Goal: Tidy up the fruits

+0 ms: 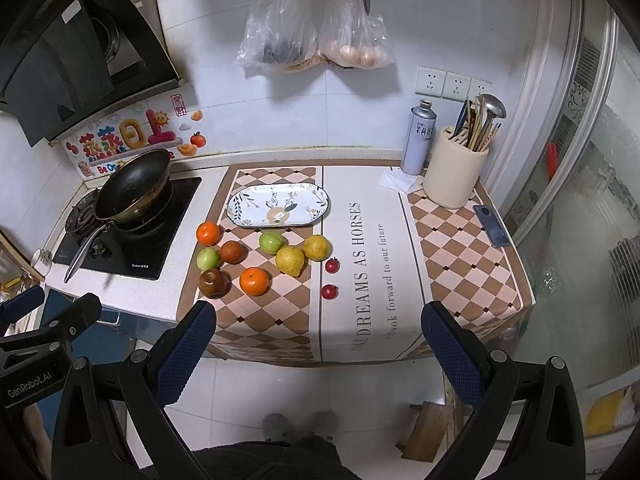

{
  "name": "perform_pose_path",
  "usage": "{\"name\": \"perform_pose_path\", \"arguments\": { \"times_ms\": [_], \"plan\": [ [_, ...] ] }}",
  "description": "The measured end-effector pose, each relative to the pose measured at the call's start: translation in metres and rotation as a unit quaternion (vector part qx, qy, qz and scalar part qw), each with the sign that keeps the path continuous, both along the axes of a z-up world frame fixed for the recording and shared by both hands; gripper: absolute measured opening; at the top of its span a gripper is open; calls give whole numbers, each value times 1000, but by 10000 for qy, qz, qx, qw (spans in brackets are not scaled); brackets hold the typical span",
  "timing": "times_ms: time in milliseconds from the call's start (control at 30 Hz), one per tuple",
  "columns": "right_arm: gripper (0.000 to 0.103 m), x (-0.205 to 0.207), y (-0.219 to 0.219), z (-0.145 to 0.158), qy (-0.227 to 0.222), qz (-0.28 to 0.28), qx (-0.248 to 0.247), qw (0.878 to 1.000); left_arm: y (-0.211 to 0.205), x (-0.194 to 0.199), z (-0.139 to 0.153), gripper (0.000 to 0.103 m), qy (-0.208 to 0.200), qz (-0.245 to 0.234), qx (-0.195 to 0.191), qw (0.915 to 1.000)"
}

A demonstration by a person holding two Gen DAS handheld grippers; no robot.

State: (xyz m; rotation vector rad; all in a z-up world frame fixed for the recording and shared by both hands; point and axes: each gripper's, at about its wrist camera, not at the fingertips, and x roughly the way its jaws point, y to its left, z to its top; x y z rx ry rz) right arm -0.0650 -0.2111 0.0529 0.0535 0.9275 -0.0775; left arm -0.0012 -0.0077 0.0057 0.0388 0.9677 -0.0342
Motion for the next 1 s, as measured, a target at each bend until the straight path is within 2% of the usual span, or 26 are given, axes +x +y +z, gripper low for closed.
{"name": "perform_pose_path", "arguments": {
  "times_ms": [300, 433, 500, 700, 833, 1000],
  "plan": [
    [103, 4, -1, -9, -37, -188, 136, 9997, 0, 8, -3, 103, 15, -68, -27, 10000],
    [103, 9, -1, -16, -172, -323, 422, 9984, 10, 18, -7, 103, -246, -27, 46, 9997],
    [103, 16, 1, -28, -122, -380, 553, 9977, 16, 28, -10, 103, -442, 11, 124, 9989],
    [103, 43, 14, -75, 174, -409, 946, 9945, 54, 59, -34, 103, -668, 310, 376, 9966],
    [103, 67, 21, -110, 431, -395, 1118, 9920, 75, 87, -65, 103, -405, 438, 490, 9970],
    [103, 118, 31, -171, 984, -213, 1299, 9864, 88, 123, -112, 103, 277, 542, 416, 9973]
  ]
}}
